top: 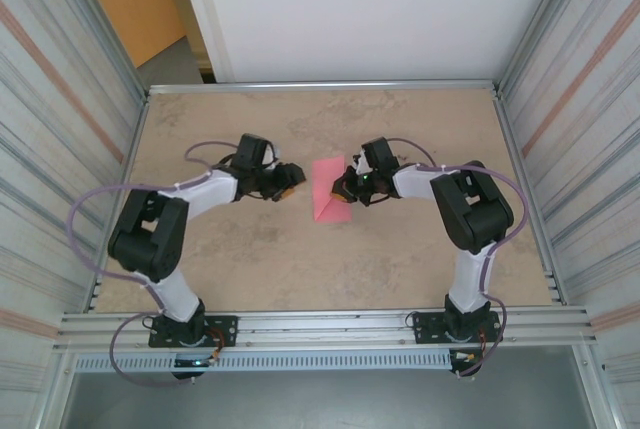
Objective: Fold a paper plane with a square sheet of paper (pick it up from the middle)
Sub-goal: Pick up the paper from the center of the table, then turn over the paper at the center of the table.
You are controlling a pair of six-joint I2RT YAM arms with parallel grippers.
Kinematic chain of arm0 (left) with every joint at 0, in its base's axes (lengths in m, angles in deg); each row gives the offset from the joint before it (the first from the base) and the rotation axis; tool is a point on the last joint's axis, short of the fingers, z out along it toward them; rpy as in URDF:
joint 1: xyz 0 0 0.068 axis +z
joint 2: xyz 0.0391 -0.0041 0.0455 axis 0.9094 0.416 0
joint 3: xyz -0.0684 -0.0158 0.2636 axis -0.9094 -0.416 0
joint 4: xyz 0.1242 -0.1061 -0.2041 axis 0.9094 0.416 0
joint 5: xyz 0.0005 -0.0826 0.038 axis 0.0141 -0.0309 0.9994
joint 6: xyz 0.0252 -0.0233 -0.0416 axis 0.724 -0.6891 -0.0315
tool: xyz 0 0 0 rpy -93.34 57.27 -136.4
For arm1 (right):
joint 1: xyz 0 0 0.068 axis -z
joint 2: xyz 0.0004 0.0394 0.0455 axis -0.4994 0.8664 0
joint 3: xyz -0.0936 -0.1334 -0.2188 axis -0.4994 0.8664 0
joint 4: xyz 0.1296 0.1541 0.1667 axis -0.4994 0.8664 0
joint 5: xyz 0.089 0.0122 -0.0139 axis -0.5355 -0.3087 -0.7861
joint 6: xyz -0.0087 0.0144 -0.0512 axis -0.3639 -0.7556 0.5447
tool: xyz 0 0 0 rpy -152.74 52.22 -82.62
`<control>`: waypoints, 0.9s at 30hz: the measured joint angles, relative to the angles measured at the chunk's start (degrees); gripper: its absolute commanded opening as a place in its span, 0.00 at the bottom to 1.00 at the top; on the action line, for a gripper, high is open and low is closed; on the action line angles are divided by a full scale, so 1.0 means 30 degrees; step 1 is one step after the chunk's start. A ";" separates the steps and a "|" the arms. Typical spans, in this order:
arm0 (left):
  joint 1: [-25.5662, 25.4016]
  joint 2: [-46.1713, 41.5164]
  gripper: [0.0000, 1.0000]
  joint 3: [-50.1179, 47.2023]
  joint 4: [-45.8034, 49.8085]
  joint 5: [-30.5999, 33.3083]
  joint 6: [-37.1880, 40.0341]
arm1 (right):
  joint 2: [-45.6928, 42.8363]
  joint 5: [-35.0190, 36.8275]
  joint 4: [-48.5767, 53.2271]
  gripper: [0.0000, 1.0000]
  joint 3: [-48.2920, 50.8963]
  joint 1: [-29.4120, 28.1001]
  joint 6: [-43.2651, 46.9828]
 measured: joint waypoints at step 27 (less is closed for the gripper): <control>0.0918 -0.5377 0.89 -0.4248 -0.8604 -0.4881 -0.3832 | -0.1865 -0.6717 -0.4648 0.02 -0.2929 0.0619 -0.1843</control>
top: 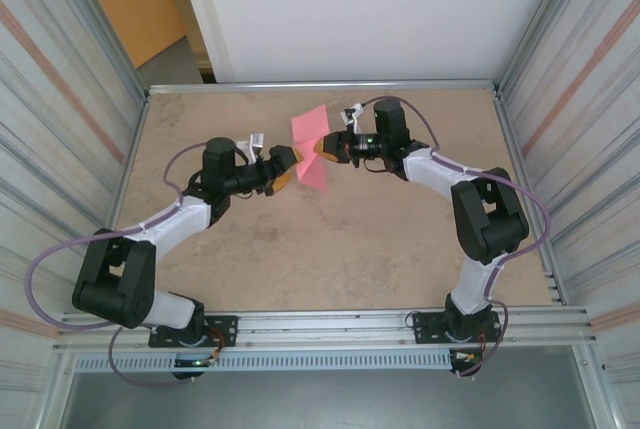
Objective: Fold a paper plane with a square sheet of paper (pick it up from the middle)
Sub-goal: Turn over the paper at the center of the table.
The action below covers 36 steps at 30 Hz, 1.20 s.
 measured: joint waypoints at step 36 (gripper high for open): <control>-0.0204 0.0102 0.09 0.0015 -0.1545 -0.0976 0.0189 | -0.2106 0.0313 0.2965 0.43 0.0474 0.0590 0.0466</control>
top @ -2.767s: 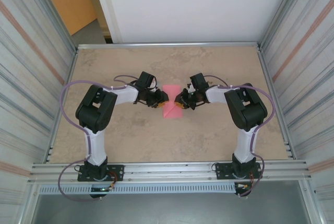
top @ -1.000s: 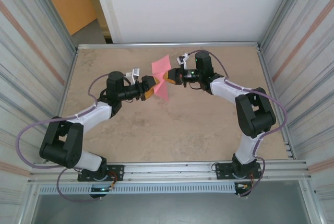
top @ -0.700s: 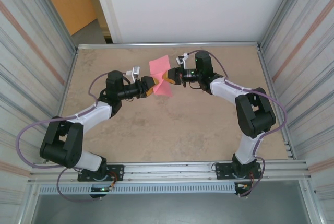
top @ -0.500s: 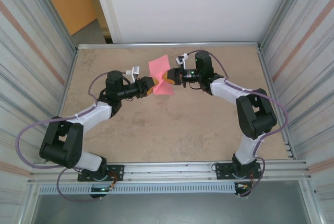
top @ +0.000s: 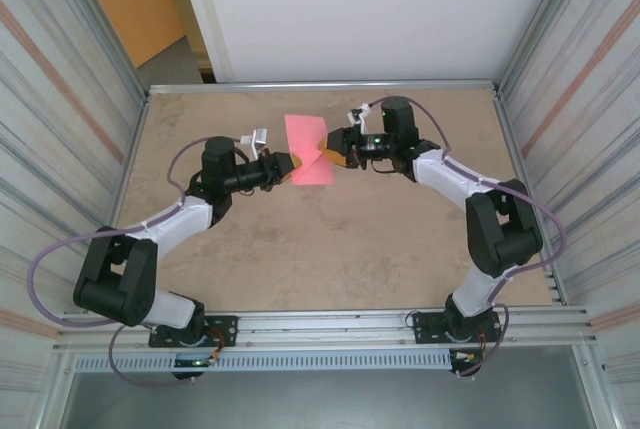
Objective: Fold a paper plane with a square sheet of paper (pick it up from the middle)
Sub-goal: Turn over the paper at the center of the table.
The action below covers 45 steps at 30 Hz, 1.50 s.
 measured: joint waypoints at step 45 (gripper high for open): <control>-0.8488 1.2203 0.44 1.6866 2.4961 1.7653 1.0455 | -0.4728 0.8721 0.7060 0.42 0.2652 0.5625 0.4852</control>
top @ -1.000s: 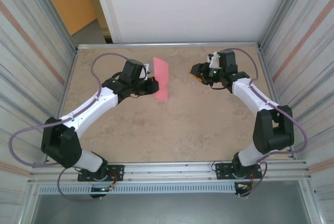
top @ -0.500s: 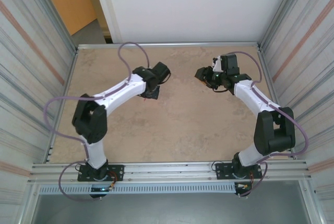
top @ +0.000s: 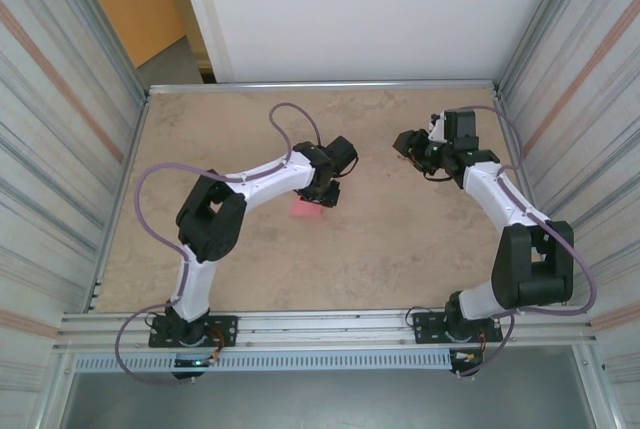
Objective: Fold a paper plane with a square sheet of paper (pick it up from the middle)
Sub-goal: Turn over the paper at the center of the table, then third fold the triangle at the center of the table.
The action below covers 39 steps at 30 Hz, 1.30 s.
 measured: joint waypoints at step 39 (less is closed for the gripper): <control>0.8677 -0.9690 0.98 -1.3733 -1.1803 -1.2065 -0.4000 | 1.0739 0.0022 0.2018 0.36 -0.4677 -0.9435 0.3672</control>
